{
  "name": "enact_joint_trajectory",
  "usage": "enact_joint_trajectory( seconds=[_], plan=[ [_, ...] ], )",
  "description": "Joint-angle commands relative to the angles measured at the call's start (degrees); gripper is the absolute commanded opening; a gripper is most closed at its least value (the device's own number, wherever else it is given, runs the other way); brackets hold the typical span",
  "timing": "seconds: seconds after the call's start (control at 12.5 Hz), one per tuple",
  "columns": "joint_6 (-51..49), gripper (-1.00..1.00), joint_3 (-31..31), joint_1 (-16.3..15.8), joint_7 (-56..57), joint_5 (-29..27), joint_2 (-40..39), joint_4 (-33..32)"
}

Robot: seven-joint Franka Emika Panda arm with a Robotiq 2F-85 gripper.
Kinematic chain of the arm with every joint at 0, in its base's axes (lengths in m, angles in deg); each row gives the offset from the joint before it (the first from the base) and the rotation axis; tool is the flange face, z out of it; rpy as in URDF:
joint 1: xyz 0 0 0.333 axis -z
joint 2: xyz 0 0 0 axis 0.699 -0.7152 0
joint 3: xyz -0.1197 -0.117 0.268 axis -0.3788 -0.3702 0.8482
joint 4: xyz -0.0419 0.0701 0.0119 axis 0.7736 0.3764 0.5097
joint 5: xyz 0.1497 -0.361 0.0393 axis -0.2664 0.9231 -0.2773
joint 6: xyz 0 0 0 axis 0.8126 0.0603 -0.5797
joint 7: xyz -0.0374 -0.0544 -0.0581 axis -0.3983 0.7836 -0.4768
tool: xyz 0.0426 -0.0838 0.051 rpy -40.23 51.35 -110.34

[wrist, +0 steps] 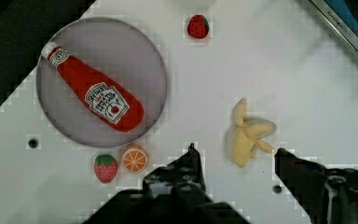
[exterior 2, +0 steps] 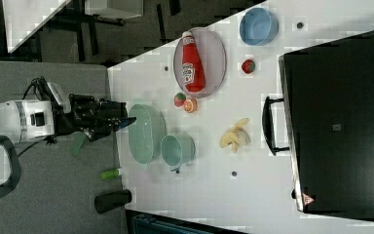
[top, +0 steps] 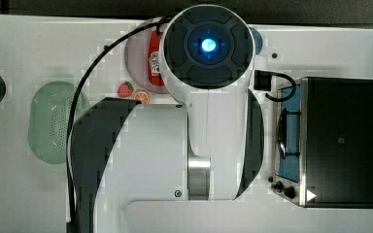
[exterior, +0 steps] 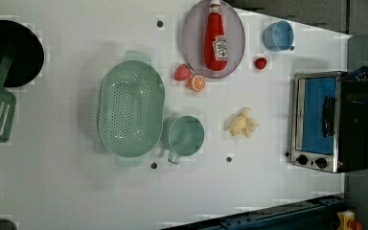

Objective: Pick Banana and place it in mug.

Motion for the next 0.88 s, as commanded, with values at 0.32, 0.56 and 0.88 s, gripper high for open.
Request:
enact_joint_trajectory(
  seconds=[0.32, 0.56, 0.88],
  plan=[
    [-9.25, 1.0, -3.59, 1.5, 3.95, -0.27, 14.83, -9.03],
    [-4.73, 1.0, -3.15, 1.33, 4.14, -0.27, 12.0, -13.99],
    [10.06, 1.0, -2.19, 1.2, 5.98, -0.27, 7.48, -23.08]
  ],
)
